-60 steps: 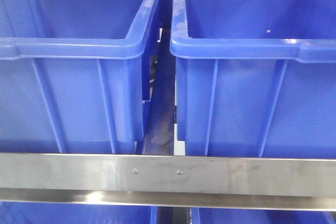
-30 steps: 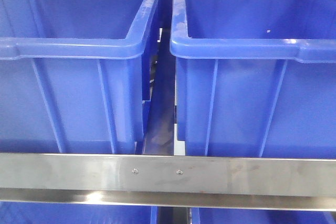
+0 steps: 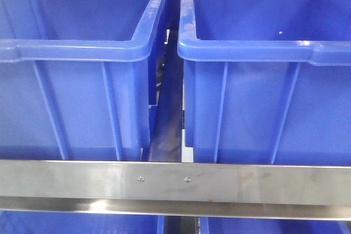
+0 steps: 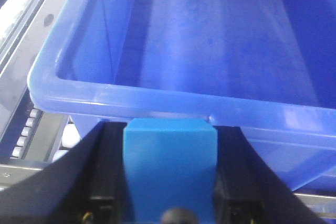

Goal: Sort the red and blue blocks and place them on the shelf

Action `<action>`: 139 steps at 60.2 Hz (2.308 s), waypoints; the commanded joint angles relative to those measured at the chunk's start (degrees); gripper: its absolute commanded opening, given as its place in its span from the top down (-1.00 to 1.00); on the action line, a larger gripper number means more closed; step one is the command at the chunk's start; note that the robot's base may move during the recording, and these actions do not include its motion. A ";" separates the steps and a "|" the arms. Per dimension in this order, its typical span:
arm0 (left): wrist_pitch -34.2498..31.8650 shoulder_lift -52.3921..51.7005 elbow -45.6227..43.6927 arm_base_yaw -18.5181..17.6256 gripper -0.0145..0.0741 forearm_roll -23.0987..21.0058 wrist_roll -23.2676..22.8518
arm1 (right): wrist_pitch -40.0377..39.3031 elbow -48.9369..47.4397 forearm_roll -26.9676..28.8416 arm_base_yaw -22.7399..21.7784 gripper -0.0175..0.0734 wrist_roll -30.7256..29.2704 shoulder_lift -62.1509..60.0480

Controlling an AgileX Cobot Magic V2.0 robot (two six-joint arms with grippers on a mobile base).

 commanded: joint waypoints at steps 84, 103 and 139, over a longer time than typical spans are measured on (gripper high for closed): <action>-7.91 21.91 -27.96 -0.29 0.38 1.72 -0.01 | -13.34 -15.10 -0.39 -0.22 0.49 -0.28 23.12; -12.33 35.18 -30.68 -0.29 0.38 1.50 -0.01 | -15.82 -22.16 -0.39 -0.16 0.47 -0.28 36.43; -15.13 36.88 -31.01 -0.29 -0.64 1.42 -0.01 | -16.36 -22.21 -0.39 -0.16 -0.69 -0.28 37.82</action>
